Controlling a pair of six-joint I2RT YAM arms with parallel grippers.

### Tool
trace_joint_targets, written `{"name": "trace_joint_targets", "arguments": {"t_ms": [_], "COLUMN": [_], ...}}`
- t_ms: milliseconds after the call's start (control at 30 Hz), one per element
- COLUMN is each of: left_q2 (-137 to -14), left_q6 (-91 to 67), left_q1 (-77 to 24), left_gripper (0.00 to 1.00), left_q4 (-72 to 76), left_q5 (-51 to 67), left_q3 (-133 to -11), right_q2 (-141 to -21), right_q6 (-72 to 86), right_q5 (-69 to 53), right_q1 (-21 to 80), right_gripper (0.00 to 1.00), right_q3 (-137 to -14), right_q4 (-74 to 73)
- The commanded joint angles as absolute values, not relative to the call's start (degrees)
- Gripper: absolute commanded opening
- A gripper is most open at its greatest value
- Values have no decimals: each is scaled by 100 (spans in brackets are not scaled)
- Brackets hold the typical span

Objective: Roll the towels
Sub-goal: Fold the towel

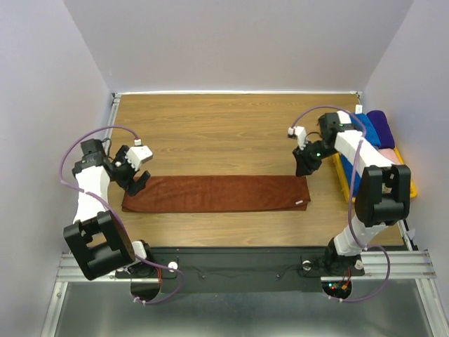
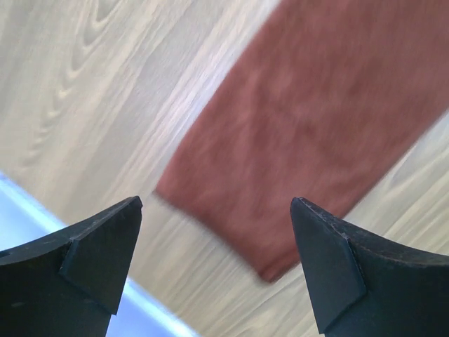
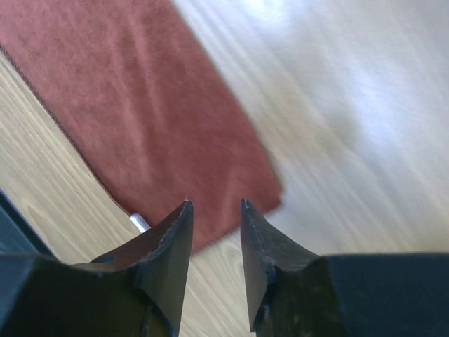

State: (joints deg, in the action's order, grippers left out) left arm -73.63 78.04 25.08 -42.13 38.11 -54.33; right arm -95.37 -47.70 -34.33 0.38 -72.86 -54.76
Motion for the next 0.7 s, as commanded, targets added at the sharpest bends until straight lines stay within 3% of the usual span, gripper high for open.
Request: {"name": "trace_joint_targets", "arguments": {"t_ms": [0, 367, 667], "left_q2": [-7225, -8216, -9893], "left_q6": [5503, 3491, 2480], "left_q1": [2119, 1389, 809], "left_gripper": [99, 99, 99], "left_q4": [-3533, -2638, -2048], "left_q5": [3551, 1917, 1415], "left_q3": [-5116, -4746, -5887], "right_q2": [-9694, -10116, -10318], "right_q6": [-4342, -4096, -3868], "right_q5": [-2998, -1890, -1925], "right_q1": [606, 1045, 1546], "right_gripper": [37, 37, 42], "right_q3": [-7033, -6399, -5889], "right_q4": [-5221, -4746, -4772]}}
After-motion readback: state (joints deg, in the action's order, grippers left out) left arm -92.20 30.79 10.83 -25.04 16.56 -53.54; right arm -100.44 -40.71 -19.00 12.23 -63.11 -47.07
